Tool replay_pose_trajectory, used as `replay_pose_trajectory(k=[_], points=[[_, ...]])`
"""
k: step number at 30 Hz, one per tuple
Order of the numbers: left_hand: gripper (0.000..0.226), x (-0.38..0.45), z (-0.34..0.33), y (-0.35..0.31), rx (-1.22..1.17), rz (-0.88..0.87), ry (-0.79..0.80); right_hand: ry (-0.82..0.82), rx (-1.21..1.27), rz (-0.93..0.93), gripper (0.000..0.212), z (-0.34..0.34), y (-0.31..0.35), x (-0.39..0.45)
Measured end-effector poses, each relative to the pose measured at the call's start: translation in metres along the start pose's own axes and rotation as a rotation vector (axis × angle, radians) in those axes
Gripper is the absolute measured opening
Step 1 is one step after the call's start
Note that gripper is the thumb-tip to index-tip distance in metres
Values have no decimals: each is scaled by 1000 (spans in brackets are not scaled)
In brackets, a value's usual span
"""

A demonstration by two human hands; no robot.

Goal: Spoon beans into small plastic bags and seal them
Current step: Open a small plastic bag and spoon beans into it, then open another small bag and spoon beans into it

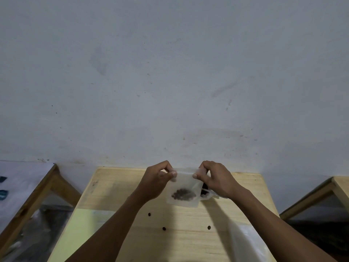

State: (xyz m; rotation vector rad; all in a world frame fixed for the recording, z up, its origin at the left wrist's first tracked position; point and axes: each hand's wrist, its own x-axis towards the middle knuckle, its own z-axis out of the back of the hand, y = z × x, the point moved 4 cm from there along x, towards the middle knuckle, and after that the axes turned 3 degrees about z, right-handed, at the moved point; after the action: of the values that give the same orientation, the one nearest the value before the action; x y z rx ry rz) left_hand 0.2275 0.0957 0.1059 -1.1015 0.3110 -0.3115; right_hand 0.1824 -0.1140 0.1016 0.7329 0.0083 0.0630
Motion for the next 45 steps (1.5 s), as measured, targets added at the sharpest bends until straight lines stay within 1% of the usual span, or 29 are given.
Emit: replay_pose_trajectory(k=[3, 6, 7, 8, 9, 10, 11, 13, 16, 19, 22, 27, 30, 31, 33, 34, 35, 36, 37, 38, 39, 41, 43, 45], points=[[15, -2, 1, 1, -22, -2, -10, -52, 112, -68, 27, -3, 4, -4], [16, -3, 6, 5, -131, 28, -72, -139, 410, -153, 29, -15, 8, -7], [15, -4, 9, 9, -188, 51, -104, -128, 511, -173, 26, -22, 9, -8], [15, -5, 13, 13, -242, 76, -135, -87, 600, -198, 18, -32, 9, -11], [16, -7, 17, 18, -285, 101, -167, -25, 676, -224, 7, -43, 11, -15], [17, -10, 20, 24, -315, 130, -195, 31, 722, -257, 4, -56, 12, -19], [16, -14, 23, 32, -341, 171, -214, 67, 754, -295, 8, -69, 14, -24], [19, -24, 25, 55, -380, 295, -203, 90, 809, -394, 8, -95, 17, -34], [33, -49, 17, 102, -306, 476, -101, 47, 910, -559, 19, -133, 17, -50], [37, -85, 11, 149, -161, 584, 1, -8, 865, -647, 26, -168, 15, -71], [48, -113, 9, 174, 14, 569, 58, 17, 684, -640, 24, -199, 15, -92], [62, -138, 4, 188, 289, 514, 72, 140, 344, -531, 33, -230, 23, -114], [67, -144, 4, 197, 356, 495, 72, 137, 220, -378, 21, -236, 33, -117], [67, -146, 4, 199, 353, 500, 71, 144, 177, -345, 27, -237, 36, -116], [64, -147, 5, 201, 348, 507, 58, 153, 148, -325, 35, -237, 37, -117], [59, -147, 6, 200, 356, 502, 45, 136, 146, -333, 30, -235, 35, -119], [52, -146, 9, 197, 373, 487, 26, 120, 156, -346, 18, -232, 33, -121], [44, -144, 12, 194, 395, 462, 6, 92, 171, -375, 20, -227, 28, -125], [37, -141, 14, 189, 413, 430, -10, 54, 178, -405, 38, -220, 23, -127], [31, -136, 14, 184, 423, 399, -23, 15, 176, -438, 48, -209, 17, -130], [26, -130, 13, 178, 423, 370, -32, -32, 173, -459, 49, -198, 9, -133], [22, -113, 3, 162, 405, 311, -32, -121, 135, -484, 42, -172, -10, -141], [21, -96, -17, 146, 371, 265, -1, -199, 104, -522, 42, -145, -34, -148], [21, -81, -45, 127, 317, 212, 50, -240, 74, -575, 45, -120, -59, -156]])
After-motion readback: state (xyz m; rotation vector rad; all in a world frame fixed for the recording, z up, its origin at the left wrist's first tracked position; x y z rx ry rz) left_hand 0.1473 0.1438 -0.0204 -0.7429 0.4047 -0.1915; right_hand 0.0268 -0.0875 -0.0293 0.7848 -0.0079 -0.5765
